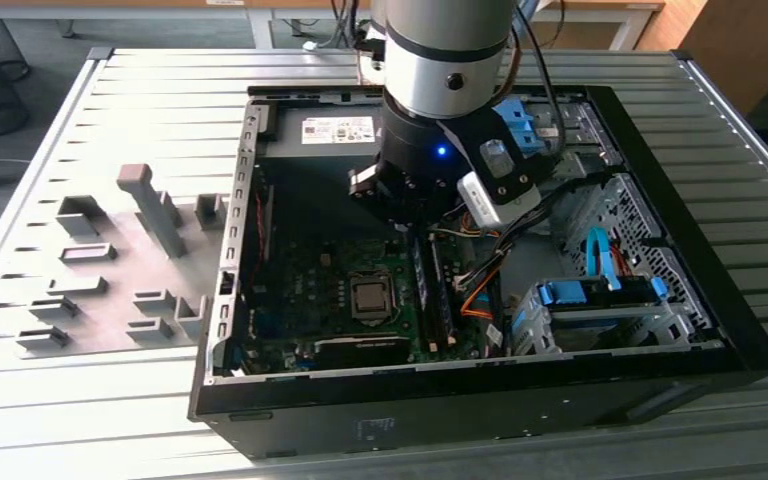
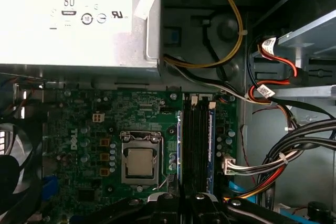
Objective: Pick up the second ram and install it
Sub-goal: 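Insert the second ram into the second slot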
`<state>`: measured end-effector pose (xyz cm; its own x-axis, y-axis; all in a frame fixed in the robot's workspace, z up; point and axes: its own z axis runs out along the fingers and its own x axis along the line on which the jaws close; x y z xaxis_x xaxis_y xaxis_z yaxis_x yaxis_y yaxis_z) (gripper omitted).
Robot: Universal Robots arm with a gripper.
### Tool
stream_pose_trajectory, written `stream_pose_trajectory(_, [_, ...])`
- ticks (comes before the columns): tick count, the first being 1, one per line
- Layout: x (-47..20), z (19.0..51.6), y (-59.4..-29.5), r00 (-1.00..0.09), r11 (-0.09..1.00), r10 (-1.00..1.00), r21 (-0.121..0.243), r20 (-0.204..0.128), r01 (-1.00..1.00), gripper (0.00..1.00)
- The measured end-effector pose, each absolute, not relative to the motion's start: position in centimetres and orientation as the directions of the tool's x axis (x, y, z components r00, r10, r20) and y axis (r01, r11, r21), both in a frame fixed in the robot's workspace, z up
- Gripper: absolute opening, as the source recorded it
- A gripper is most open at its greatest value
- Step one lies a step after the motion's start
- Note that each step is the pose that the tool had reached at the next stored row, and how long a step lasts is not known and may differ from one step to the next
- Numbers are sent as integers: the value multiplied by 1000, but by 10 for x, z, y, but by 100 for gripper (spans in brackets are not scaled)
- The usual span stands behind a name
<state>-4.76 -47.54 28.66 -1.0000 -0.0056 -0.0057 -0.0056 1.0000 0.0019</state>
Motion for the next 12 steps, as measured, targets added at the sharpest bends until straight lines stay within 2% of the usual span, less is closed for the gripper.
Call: stream_pose_trajectory(12, [-35, 275, -475, -1000, 1000, -4, 3, -6, -4, 14])
